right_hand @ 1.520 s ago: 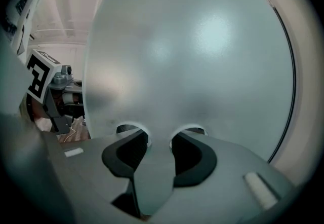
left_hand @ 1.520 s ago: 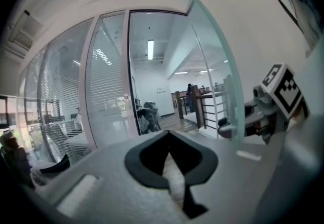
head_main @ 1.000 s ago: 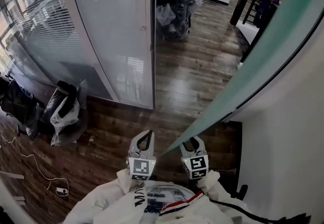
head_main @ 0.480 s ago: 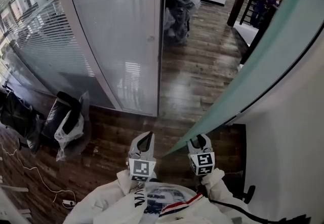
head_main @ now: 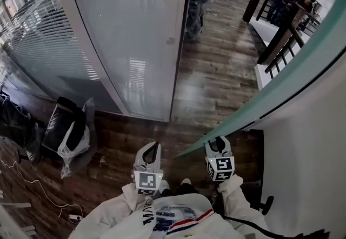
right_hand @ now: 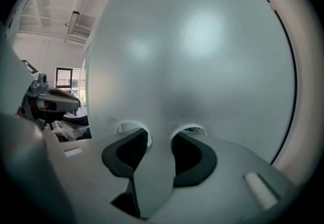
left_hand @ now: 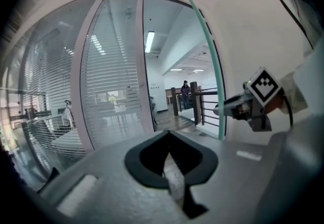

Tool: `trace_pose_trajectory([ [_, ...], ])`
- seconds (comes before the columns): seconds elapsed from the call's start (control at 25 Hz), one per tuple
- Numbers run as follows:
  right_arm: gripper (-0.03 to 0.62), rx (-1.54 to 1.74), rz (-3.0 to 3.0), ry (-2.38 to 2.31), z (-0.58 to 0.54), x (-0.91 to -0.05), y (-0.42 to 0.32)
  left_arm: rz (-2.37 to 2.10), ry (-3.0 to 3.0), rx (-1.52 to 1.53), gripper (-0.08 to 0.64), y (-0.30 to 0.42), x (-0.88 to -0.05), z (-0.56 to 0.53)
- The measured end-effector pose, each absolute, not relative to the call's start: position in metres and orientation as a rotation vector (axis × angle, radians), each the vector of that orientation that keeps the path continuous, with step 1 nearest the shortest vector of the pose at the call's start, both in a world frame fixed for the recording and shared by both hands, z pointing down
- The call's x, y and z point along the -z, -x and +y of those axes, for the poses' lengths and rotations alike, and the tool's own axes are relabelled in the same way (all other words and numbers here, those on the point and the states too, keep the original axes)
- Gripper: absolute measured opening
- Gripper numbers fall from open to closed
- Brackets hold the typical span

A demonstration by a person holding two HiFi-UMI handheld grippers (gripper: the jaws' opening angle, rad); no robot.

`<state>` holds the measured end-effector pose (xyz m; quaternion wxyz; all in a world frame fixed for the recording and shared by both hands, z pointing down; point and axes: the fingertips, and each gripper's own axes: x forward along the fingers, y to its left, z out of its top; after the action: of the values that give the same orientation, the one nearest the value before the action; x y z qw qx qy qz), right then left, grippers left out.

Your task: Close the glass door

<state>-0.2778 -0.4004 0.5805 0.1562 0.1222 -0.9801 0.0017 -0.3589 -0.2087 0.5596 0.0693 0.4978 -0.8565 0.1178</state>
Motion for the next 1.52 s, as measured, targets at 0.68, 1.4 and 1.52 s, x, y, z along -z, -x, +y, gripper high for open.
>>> trace_pose_trajectory([
  [0.68, 0.15, 0.003, -2.822, -0.331, -0.432, -0.58, 0.386, -2.635, -1.434, -0.417, 0.003, 0.468, -0.544, -0.26],
  [1.4, 0.148, 0.043, -2.853, -0.416, -0.462, -0.57, 0.465, -2.695, -1.306, -0.48, 0.003, 0.529, -0.53, -0.295],
  [1.52, 0.147, 0.052, -2.868, -0.441, -0.465, -0.572, 0.473, -2.69, -1.316, -0.504, 0.003, 0.538, -0.531, -0.306],
])
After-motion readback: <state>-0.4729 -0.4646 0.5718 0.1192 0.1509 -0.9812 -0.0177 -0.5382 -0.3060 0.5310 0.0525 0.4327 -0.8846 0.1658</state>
